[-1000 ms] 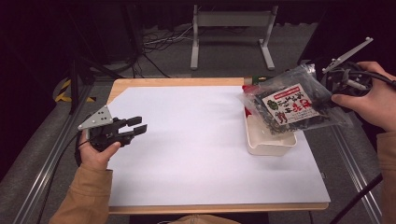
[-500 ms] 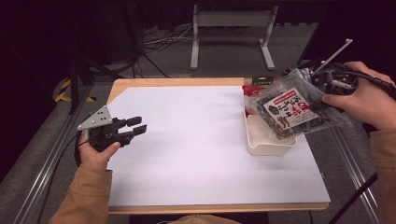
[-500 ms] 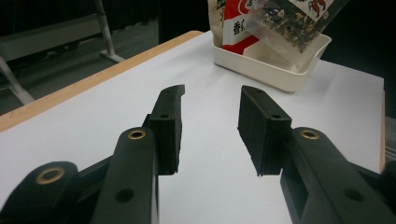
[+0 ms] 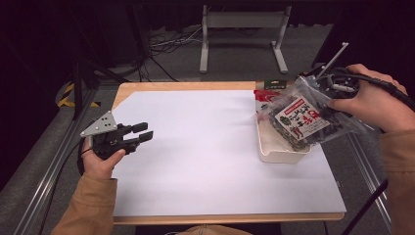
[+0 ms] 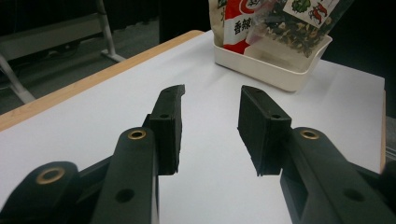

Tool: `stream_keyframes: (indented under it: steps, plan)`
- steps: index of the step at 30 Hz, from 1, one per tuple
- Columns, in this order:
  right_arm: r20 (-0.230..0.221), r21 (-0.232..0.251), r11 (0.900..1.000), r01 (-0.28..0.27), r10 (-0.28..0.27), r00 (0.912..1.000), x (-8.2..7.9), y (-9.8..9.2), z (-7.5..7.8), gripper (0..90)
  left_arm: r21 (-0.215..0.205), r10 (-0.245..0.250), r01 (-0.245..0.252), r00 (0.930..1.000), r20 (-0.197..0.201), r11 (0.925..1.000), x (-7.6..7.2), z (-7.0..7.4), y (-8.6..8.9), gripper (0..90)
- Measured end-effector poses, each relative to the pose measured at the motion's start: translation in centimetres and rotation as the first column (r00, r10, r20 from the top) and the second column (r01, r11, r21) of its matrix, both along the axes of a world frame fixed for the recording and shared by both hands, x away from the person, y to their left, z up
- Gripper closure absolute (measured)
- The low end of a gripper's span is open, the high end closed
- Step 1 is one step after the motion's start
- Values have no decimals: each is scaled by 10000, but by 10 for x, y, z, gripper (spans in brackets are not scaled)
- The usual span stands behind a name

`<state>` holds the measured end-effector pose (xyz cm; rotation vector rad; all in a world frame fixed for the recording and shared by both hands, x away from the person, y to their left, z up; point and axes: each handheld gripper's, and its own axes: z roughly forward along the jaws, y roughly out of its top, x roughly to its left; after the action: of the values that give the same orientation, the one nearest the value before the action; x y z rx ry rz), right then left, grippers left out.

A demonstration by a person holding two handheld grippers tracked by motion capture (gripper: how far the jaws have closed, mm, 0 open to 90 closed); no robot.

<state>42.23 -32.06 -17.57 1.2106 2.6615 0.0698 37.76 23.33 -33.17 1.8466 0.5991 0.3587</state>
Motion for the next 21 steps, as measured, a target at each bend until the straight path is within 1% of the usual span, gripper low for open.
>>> stream_keyframes:
  steps: [8,10,12,16,18,19,21]
  plan:
    - [-442,-772,9970,-16,-18,9990,12,18,-13,769,-17,14,-14,10000,-18,10000,-1,0,1,604]
    - [-425,-880,9961,-2,-35,9991,15,21,-16,769,-39,37,-37,10000,-51,10000,-1,0,1,604]
    - [-427,-877,9962,-5,-32,9991,16,22,-17,769,-26,44,-44,10000,-28,10000,-1,-1,1,604]
    - [-559,-1024,9947,68,-126,9984,21,26,-27,769,-8,22,-22,10000,-18,10000,0,-1,1,604]
    - [-567,-1082,9941,49,-111,9983,23,27,-30,770,-10,22,-22,10000,-20,10000,-1,-1,1,604]
    - [-643,-1121,9936,97,-170,9978,24,27,-31,770,-30,44,-44,10000,-68,10000,-1,-1,0,605]
    - [-676,-1162,9932,50,-130,9976,25,29,-32,770,31,-5,5,10000,-35,10000,-1,-1,0,604]
